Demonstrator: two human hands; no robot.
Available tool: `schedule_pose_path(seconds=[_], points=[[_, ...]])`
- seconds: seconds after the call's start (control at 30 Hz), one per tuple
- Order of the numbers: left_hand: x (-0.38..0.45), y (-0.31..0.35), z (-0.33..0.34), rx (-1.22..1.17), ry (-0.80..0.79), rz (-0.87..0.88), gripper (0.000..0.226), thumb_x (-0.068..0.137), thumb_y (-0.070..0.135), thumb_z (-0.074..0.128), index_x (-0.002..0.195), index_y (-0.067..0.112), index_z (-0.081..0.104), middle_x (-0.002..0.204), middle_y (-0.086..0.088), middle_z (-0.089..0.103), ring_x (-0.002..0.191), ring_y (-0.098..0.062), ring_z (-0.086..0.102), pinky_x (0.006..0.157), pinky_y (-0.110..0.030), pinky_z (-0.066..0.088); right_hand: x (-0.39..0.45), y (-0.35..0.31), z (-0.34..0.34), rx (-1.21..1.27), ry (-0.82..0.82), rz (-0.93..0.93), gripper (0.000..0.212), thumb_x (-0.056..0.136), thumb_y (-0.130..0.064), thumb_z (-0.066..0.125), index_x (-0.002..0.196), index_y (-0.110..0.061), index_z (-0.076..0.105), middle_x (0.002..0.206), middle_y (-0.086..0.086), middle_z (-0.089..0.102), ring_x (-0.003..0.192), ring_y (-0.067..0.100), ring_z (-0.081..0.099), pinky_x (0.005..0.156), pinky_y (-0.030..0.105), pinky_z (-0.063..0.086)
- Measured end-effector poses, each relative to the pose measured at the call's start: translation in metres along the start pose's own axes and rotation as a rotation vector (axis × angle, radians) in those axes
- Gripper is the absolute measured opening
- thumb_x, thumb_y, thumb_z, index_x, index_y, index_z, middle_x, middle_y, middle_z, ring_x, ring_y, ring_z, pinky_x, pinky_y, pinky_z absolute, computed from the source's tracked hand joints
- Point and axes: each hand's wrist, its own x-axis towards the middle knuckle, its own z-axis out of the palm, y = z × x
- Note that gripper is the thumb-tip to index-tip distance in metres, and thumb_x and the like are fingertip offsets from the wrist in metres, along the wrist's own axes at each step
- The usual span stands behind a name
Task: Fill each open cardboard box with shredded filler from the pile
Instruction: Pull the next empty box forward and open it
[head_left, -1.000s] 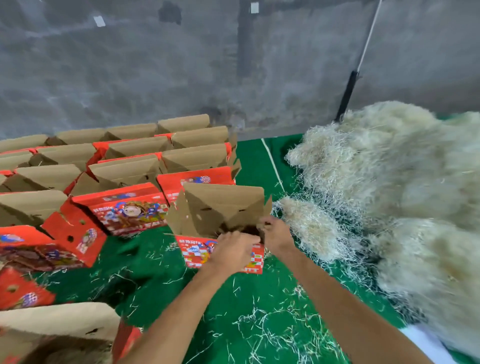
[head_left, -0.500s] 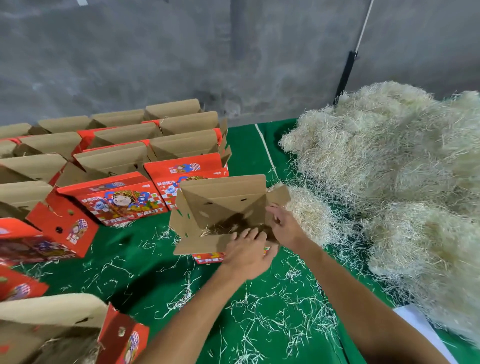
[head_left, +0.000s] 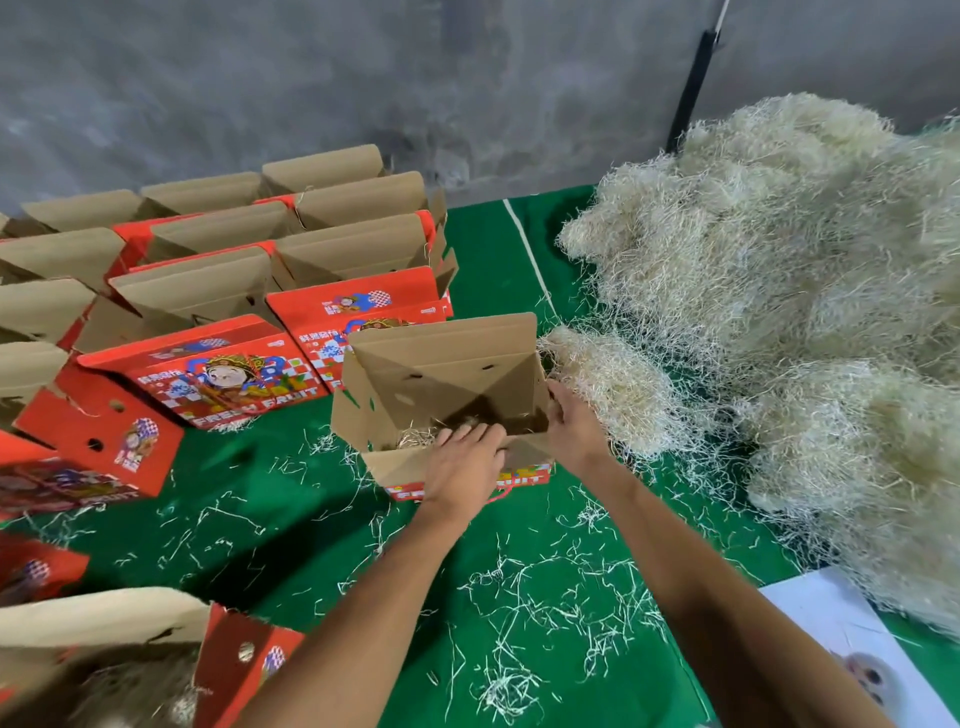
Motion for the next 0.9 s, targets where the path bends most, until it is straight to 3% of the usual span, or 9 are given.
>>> schedule_pose_path(seconds=[0.13,0.2,0.27,0.4,0.47,0.63,0.73,0.8,0.9], points=[[0.005,0.014,-0.001,-0.053,0.092,-0.146,0.048,0.103,0.049,0.027,0.09,0.025,0.067,0.091,0.008,0.072,0.088,-0.017,0.064,0.085,-0.037,0.043,0.006,0.002,0.005,-0.074,0.028,0.015,0.023,0.094,-0.002,0.051,0.094,-0.024,0.056,0.064,-0.013,0.049,0.054,0.002,0.043,0.045,0.013,0.034],[0.015,0.027,-0.009,-0.182,0.109,-0.297,0.068,0.104,0.05,0.016,0.08,0.02,0.072,0.081,0.002,0.073,0.083,-0.02,0.067,0.086,-0.036,0.044,0.009,0.001,0.002,-0.088,0.0,0.013,0.021,0.101,-0.009,0.042,0.106,-0.022,0.059,0.077,-0.005,0.062,0.062,0.009,0.053,0.051,0.015,0.037],[0.031,0.042,-0.017,-0.18,0.087,-0.315,0.055,0.102,0.048,0.026,0.091,0.021,0.073,0.095,0.002,0.071,0.094,-0.023,0.061,0.089,-0.038,0.042,0.011,0.0,-0.006,-0.064,-0.01,0.03,0.028,0.104,-0.017,0.041,0.126,-0.022,0.058,0.096,0.001,0.07,0.065,0.006,0.058,0.055,0.019,0.042],[0.065,0.071,-0.027,-0.199,0.169,-0.116,0.025,0.098,0.033,0.048,0.111,0.021,0.065,0.113,0.004,0.059,0.106,-0.02,0.05,0.093,-0.039,0.042,0.017,0.007,-0.027,0.056,0.077,-0.009,0.015,0.104,-0.017,0.045,0.107,-0.021,0.059,0.08,-0.009,0.066,0.058,-0.003,0.063,0.045,0.009,0.044],[0.084,0.084,-0.026,-0.313,0.179,-0.001,0.022,0.099,0.023,0.05,0.114,0.015,0.064,0.118,0.001,0.058,0.108,-0.019,0.054,0.096,-0.039,0.047,0.022,0.012,-0.037,0.081,0.125,-0.008,0.021,0.105,-0.018,0.045,0.12,-0.02,0.06,0.089,-0.011,0.068,0.065,-0.007,0.065,0.05,0.007,0.047],[0.141,0.113,-0.005,-0.453,-0.042,0.082,0.028,0.1,0.015,0.05,0.126,0.016,0.059,0.13,0.003,0.053,0.098,-0.007,0.057,0.093,-0.031,0.053,0.042,0.043,-0.068,0.087,0.178,0.032,0.035,0.105,-0.021,0.047,0.137,-0.009,0.053,0.129,0.008,0.065,0.101,0.013,0.066,0.077,0.013,0.052],[0.186,0.13,0.011,-0.596,-0.159,-0.089,0.037,0.097,0.024,0.058,0.133,0.022,0.052,0.131,0.003,0.052,0.092,-0.011,0.062,0.081,-0.031,0.058,0.059,0.067,-0.083,0.051,0.225,0.189,0.052,0.102,-0.034,0.053,0.145,-0.007,0.042,0.143,0.013,0.054,0.104,0.014,0.063,0.078,0.018,0.054],[0.221,0.137,0.024,-0.695,-0.241,-0.267,0.051,0.094,0.03,0.061,0.14,0.022,0.04,0.138,-0.002,0.047,0.109,-0.022,0.062,0.087,-0.043,0.057,0.071,0.089,-0.088,-0.05,0.239,0.333,0.071,0.097,-0.05,0.055,0.15,-0.007,0.034,0.15,0.016,0.045,0.123,0.026,0.056,0.099,0.039,0.051],[0.267,0.134,0.05,-0.732,-0.318,-0.414,0.075,0.09,0.039,0.065,0.151,0.034,0.02,0.159,-0.008,0.019,0.13,-0.027,0.043,0.1,-0.046,0.047,0.086,0.125,-0.085,-0.224,0.148,0.473,0.084,0.095,-0.065,0.043,0.155,-0.011,0.02,0.156,0.016,0.03,0.131,0.031,0.05,0.105,0.048,0.046]])
